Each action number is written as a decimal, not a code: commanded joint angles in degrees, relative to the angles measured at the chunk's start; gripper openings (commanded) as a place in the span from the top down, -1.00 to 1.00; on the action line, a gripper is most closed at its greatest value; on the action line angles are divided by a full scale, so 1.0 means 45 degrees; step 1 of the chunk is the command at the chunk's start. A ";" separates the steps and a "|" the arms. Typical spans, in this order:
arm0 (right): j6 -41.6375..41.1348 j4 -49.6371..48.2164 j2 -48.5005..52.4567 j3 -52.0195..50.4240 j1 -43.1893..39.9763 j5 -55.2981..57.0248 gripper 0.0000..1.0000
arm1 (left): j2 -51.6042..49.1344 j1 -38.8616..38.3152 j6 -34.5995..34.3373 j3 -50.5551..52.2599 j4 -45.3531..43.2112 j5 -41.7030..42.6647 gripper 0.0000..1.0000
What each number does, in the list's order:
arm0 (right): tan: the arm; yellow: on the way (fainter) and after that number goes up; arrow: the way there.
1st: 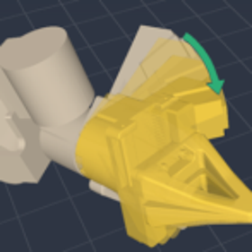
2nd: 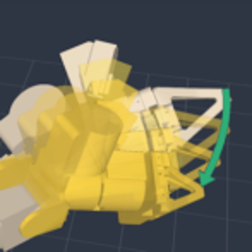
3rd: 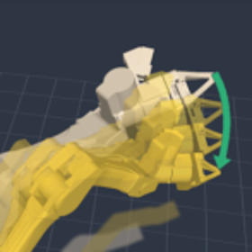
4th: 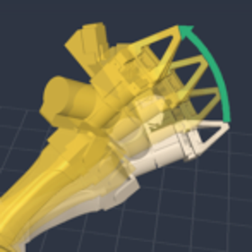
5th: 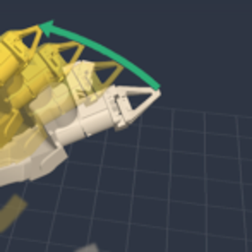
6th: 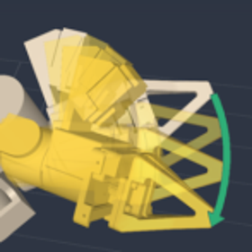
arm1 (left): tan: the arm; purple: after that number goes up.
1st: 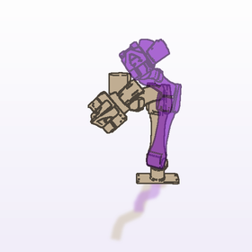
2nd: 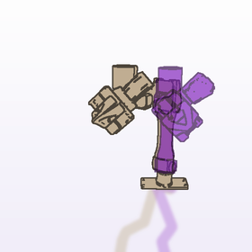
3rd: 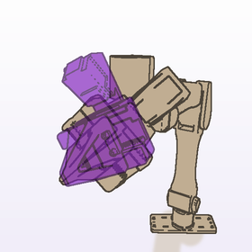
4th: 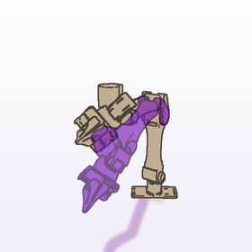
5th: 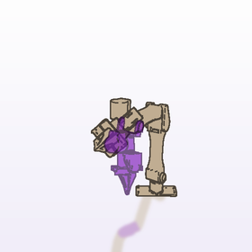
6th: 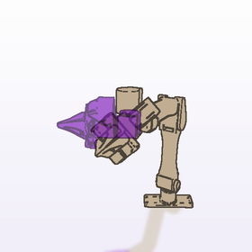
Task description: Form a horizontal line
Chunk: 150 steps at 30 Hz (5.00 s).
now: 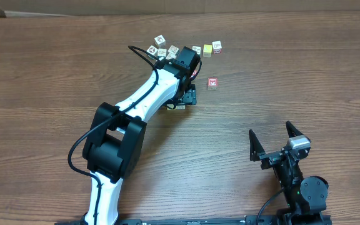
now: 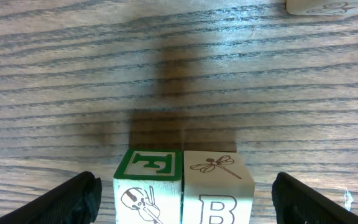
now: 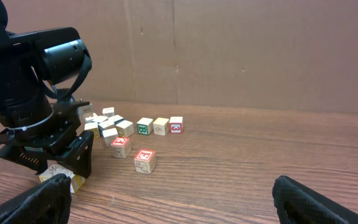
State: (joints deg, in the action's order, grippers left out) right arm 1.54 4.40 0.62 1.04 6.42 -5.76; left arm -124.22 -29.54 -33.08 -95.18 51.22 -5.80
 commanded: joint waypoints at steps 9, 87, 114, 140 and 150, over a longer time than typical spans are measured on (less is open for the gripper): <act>0.0049 -0.0039 -0.0102 -0.0131 -0.0039 -0.0029 -1.00 | -0.0029 0.0661 0.0534 -0.1783 -0.0408 -0.0160 -0.99; -0.2773 0.0165 -0.0097 -0.0010 -0.0039 -0.0505 -1.00 | -0.0034 0.5032 0.0500 -0.1783 0.0126 -0.0461 -0.99; -0.2773 1.3580 1.5446 1.7928 -0.0034 -0.1049 -1.00 | -0.0034 0.5027 0.0495 -0.1783 0.0131 -0.0461 -1.00; -0.4750 1.1594 2.3941 1.9419 0.3041 0.2055 -0.91 | -0.0034 0.5013 0.0495 -0.1783 0.0131 -0.0461 -0.99; -0.4731 0.9063 2.5563 1.9414 0.3667 0.3283 -0.87 | -0.0034 0.4998 0.0495 -0.1783 0.0126 -0.0461 -0.99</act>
State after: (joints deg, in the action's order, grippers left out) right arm -19.33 46.57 113.45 87.35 23.05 6.35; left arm -124.25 -6.74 -31.35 -102.06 51.68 -8.12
